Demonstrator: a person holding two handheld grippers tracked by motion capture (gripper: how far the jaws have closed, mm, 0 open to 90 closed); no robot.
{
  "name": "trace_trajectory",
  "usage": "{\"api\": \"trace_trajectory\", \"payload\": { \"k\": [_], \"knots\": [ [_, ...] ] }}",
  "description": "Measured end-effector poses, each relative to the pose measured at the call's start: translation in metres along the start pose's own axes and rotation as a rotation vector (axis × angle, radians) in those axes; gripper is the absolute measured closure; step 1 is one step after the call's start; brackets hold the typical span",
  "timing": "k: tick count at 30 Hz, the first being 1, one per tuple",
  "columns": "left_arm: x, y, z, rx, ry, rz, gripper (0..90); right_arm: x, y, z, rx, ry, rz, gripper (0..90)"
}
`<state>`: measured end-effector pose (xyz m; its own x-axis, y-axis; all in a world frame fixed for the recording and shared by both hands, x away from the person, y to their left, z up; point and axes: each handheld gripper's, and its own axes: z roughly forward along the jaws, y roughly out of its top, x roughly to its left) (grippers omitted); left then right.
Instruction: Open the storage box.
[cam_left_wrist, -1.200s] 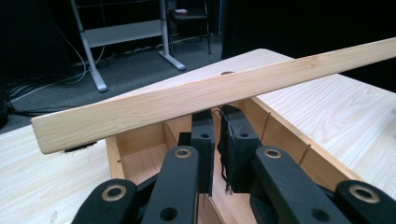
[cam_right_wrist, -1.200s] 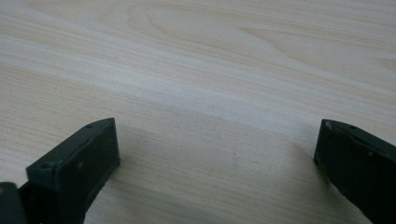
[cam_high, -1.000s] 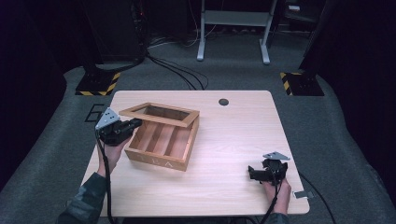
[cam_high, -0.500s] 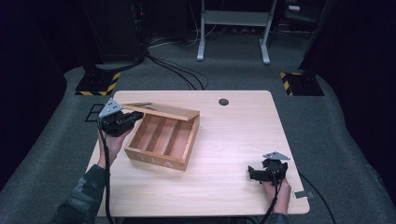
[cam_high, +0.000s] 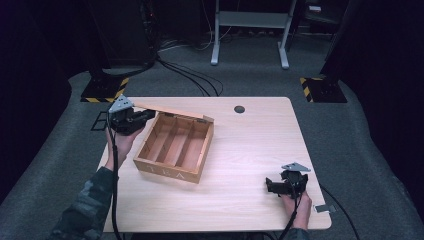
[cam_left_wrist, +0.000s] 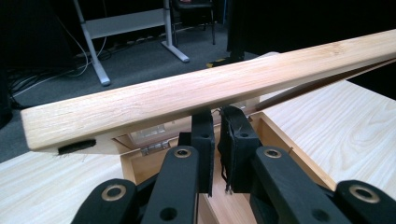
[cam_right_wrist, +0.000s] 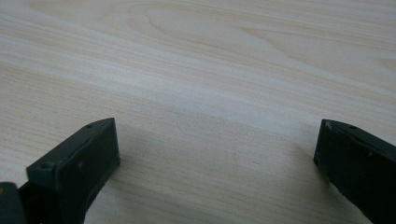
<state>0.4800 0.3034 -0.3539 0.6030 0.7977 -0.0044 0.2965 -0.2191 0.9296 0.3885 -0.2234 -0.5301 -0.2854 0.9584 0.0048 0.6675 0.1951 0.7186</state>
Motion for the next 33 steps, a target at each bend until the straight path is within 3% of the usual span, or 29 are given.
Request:
{"api": "trace_trajectory", "payload": {
  "k": [16, 33],
  "knots": [
    [0.006, 0.022, 0.009, 0.023, 0.002, 0.018, 83.7, 0.000, 0.000, 0.000, 0.000, 0.000, 0.001, 0.0],
    [0.007, 0.025, 0.011, 0.022, 0.004, 0.012, 83.7, 0.000, 0.000, 0.000, 0.000, 0.000, 0.000, 0.0]
  ]
}}
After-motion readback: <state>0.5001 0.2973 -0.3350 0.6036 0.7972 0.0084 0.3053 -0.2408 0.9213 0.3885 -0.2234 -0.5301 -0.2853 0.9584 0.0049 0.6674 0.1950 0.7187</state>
